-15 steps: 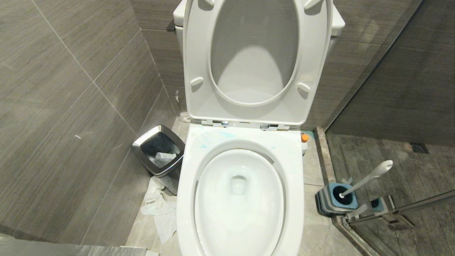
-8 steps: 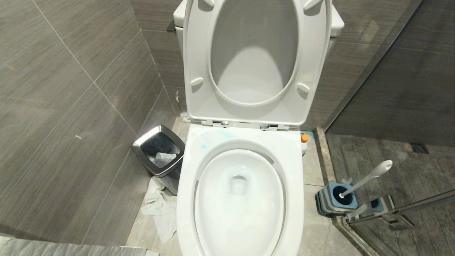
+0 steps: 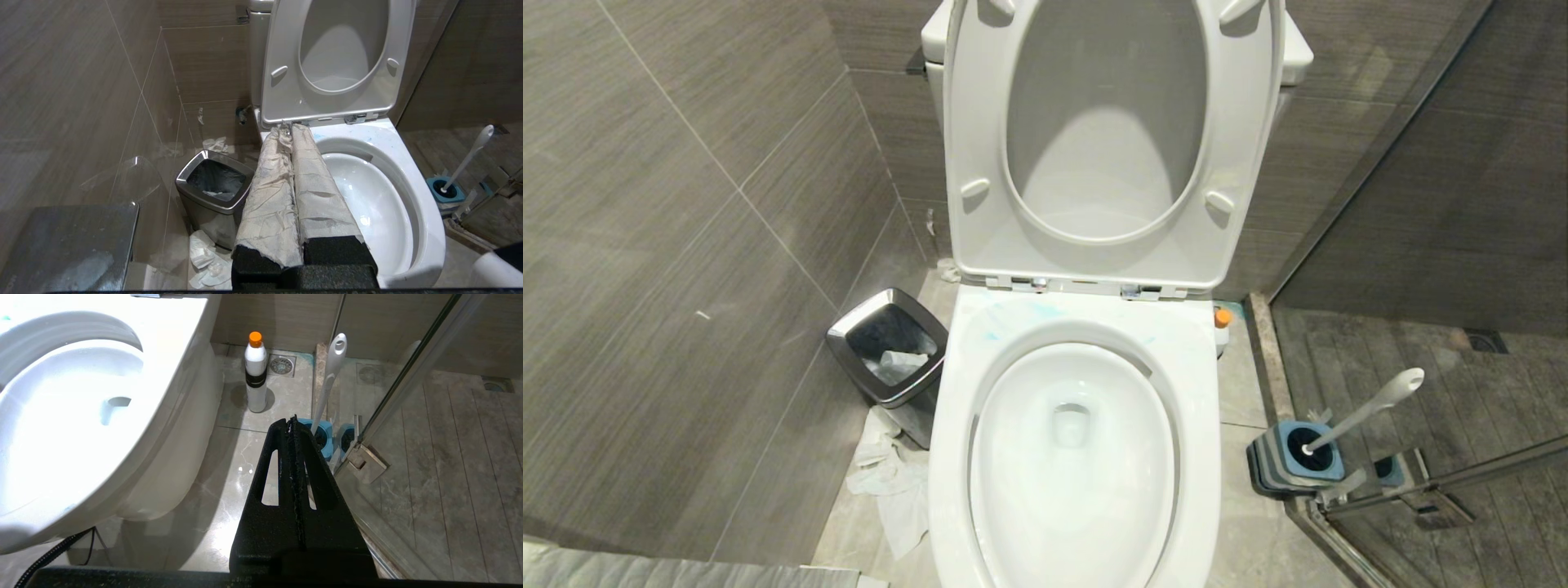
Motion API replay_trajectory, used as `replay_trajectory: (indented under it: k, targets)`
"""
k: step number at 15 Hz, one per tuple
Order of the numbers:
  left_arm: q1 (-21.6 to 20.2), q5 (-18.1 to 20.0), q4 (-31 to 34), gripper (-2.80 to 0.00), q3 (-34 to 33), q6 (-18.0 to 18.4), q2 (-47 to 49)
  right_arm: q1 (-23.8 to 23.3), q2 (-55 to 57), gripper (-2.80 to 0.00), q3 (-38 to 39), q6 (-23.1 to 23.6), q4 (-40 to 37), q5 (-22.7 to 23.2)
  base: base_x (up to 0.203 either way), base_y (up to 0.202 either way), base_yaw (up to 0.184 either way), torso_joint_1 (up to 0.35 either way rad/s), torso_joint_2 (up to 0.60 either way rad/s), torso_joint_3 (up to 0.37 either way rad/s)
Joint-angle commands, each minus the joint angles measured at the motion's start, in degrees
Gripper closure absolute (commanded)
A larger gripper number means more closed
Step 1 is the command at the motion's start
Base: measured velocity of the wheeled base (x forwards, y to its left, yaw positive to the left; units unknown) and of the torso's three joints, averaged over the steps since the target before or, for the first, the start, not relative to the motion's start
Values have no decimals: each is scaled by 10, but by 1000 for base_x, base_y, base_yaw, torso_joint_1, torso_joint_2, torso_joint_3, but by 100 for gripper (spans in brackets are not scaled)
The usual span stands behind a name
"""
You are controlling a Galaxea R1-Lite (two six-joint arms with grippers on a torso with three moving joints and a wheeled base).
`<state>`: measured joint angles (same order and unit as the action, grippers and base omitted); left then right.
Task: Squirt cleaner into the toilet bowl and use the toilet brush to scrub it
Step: Pour in the cleaning agent
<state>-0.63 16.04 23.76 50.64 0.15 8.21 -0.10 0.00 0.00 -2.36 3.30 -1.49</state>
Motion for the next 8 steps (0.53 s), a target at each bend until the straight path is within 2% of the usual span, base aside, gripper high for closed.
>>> replay_trajectory:
  k: [1, 4, 8]
  targets:
    - [4, 0, 1, 0, -32, 0, -59, 0, 0, 0, 14, 0, 0, 0, 0, 0, 0, 0, 0, 0]
    - [6, -2, -21, 0, -74, 0, -82, 0, 0, 0, 15, 0, 0, 0, 0, 0, 0, 0, 0, 0]
    - [6, -3, -102, 0, -134, 17, -82, 0, 0, 0, 15, 0, 0, 0, 0, 0, 0, 0, 0, 0]
